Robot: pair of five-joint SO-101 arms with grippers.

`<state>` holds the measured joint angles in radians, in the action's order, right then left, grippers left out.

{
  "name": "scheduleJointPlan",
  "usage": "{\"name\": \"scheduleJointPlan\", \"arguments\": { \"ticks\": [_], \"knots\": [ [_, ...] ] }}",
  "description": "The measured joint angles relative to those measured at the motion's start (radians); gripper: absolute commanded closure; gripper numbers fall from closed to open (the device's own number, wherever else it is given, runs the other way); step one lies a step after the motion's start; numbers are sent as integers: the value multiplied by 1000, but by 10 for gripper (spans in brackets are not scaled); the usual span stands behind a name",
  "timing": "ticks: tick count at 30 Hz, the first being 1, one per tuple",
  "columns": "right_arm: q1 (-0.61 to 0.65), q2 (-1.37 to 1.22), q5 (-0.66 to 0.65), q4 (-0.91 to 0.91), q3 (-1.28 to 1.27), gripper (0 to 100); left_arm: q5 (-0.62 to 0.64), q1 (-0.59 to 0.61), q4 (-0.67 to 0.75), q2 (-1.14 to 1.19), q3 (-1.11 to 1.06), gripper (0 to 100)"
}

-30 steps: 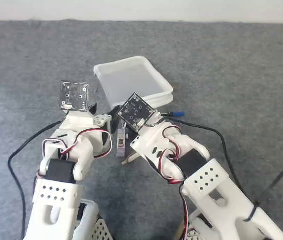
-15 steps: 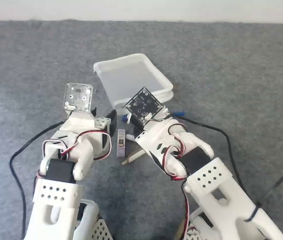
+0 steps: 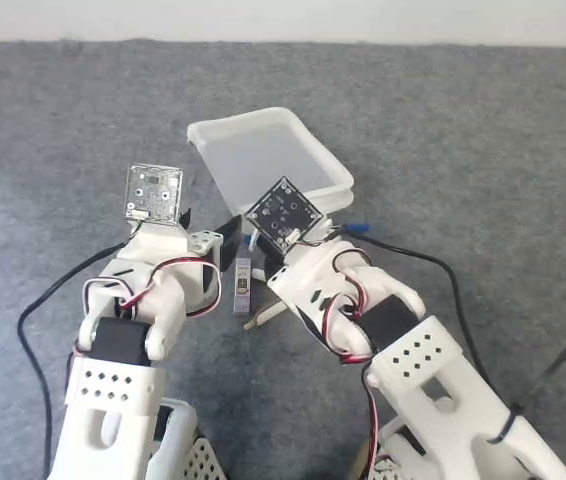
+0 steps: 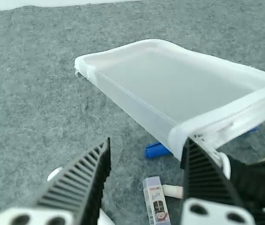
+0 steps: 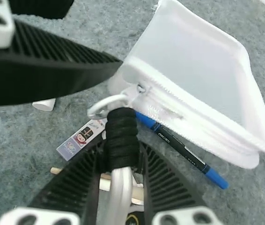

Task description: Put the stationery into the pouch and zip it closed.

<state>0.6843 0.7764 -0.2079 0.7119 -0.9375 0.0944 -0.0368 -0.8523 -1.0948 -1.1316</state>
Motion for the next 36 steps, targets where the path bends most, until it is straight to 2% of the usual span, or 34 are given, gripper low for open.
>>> {"name": "scheduleJointPlan", "arguments": {
  "ticks": [12,18,24,36],
  "knots": [
    [0,0,0,0,0,992,0,-48,-2,0,0,763],
    [0,0,0,0,0,992,-9,-48,86,0,-74,764],
    [0,0,0,0,0,992,-26,-48,95,0,-74,766],
    [3,0,0,0,0,992,-58,-49,150,2,-121,824]
  ]
}}
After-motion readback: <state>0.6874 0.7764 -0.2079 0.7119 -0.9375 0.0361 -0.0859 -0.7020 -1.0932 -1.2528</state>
